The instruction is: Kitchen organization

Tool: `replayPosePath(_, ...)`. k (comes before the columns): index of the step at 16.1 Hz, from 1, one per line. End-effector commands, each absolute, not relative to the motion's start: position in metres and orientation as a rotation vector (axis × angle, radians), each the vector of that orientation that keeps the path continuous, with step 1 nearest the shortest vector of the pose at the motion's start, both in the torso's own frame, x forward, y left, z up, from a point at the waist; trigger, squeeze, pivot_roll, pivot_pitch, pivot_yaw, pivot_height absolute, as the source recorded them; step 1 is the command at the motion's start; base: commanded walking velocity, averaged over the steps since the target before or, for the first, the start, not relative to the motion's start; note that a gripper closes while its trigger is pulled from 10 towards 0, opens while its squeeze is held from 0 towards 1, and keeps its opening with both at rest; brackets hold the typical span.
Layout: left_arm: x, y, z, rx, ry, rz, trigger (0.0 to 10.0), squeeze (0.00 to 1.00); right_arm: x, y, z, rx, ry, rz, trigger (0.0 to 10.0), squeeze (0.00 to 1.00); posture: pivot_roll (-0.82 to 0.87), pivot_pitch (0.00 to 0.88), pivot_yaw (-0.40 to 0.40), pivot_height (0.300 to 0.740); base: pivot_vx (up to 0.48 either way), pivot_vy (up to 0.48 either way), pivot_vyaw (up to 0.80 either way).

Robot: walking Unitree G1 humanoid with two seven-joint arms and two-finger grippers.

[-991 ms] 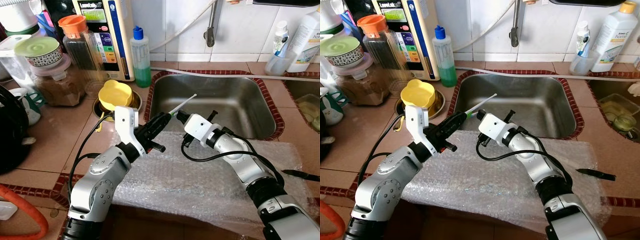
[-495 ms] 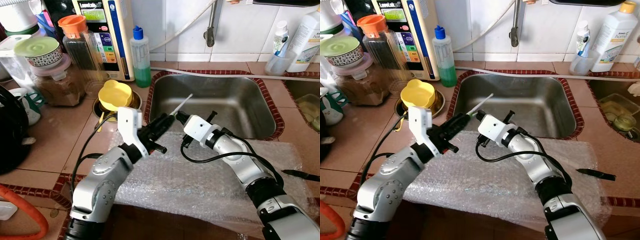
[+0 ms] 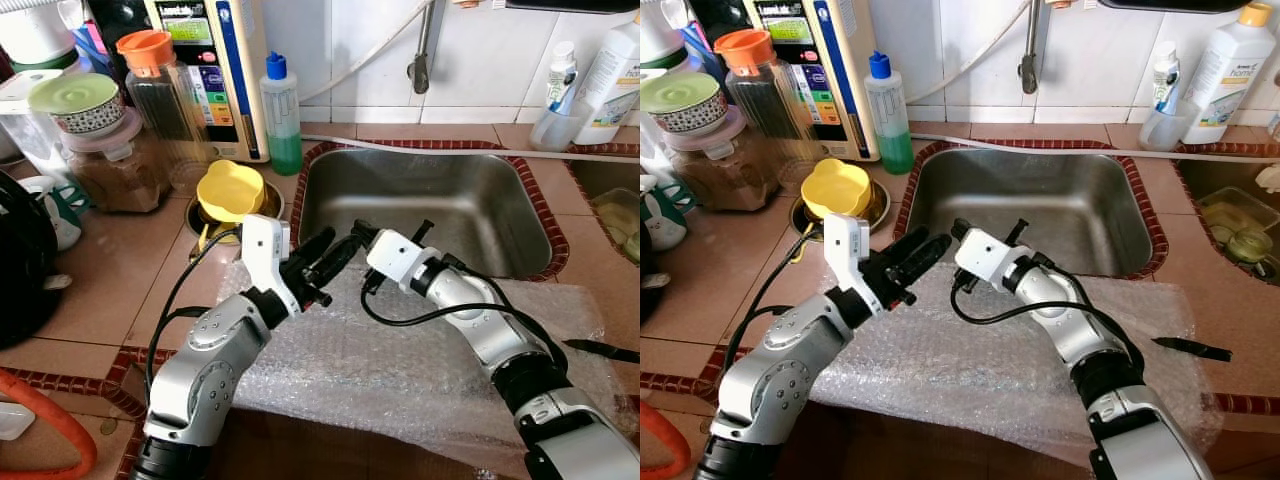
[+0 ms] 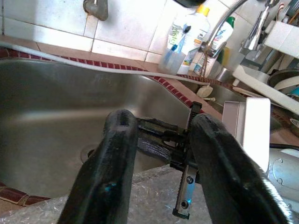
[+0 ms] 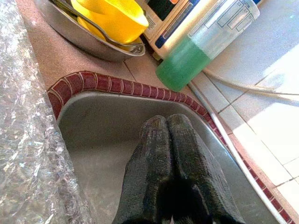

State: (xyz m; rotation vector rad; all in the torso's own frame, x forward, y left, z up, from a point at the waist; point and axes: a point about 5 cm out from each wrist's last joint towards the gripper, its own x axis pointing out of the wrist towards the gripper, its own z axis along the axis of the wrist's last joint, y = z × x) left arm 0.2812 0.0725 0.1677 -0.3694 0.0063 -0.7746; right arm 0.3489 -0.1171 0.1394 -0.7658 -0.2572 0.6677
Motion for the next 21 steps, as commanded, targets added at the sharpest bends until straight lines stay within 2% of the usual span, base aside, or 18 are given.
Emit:
replayPosePath(1, 0.283, 0.073, 0.167, -0.358, 0.005, -0.770, 10.0, 1.00, 0.351, -0.116, 0.144, -0.780, -0.275, 0.667, 0.0, 0.00, -0.28, 0.063, 0.114, 0.740, 0.000, 0.000, 0.00)
replayPosePath(6, 0.280, 0.069, 0.161, -0.236, 0.008, -0.796, 10.0, 1.00, 0.355, -0.133, 0.144, -0.760, -0.237, 0.550, 0.0, 0.00, -0.28, 0.058, 0.113, 0.740, 0.000, 0.000, 0.00)
replayPosePath(9, 0.283, 0.073, 0.156, -0.166, -0.002, -0.750, 10.0, 1.00, 0.351, -0.143, 0.148, -0.722, -0.237, 0.507, 0.0, 0.00, -0.29, 0.057, 0.115, 0.740, 0.000, 0.000, 0.00)
replayPosePath(13, 0.301, 0.095, 0.161, -0.048, -0.109, -0.535, 10.0, 1.00, 0.337, -0.151, 0.151, -0.604, -0.218, 0.468, 0.0, 0.00, -0.30, 0.054, 0.116, 0.740, 0.000, 0.000, 0.00)
replayPosePath(18, 0.320, 0.138, 0.168, -0.022, -0.200, -0.190, 10.0, 1.00, 0.312, -0.138, 0.156, -0.283, -0.130, 0.465, 0.0, 0.00, -0.31, 0.054, 0.117, 0.740, 0.000, 0.000, 0.00)
replayPosePath(19, 0.321, 0.145, 0.168, -0.009, -0.208, -0.148, 10.0, 1.00, 0.306, -0.134, 0.156, -0.256, -0.114, 0.488, 0.8, 0.00, -0.31, 0.054, 0.117, 0.740, 0.000, 0.000, 0.00)
replayPosePath(20, 0.320, 0.152, 0.168, 0.000, -0.217, -0.102, 10.0, 1.00, 0.299, -0.128, 0.156, -0.240, -0.105, 0.515, 3.8, 0.00, -0.31, 0.055, 0.115, 0.740, 0.000, 0.000, 0.00)
replayPosePath(21, 0.321, 0.155, 0.167, 0.008, -0.217, -0.077, 10.0, 1.00, 0.295, -0.125, 0.157, -0.223, -0.092, 0.530, 4.0, 0.00, -0.31, 0.055, 0.115, 0.740, 0.000, 0.000, 0.00)
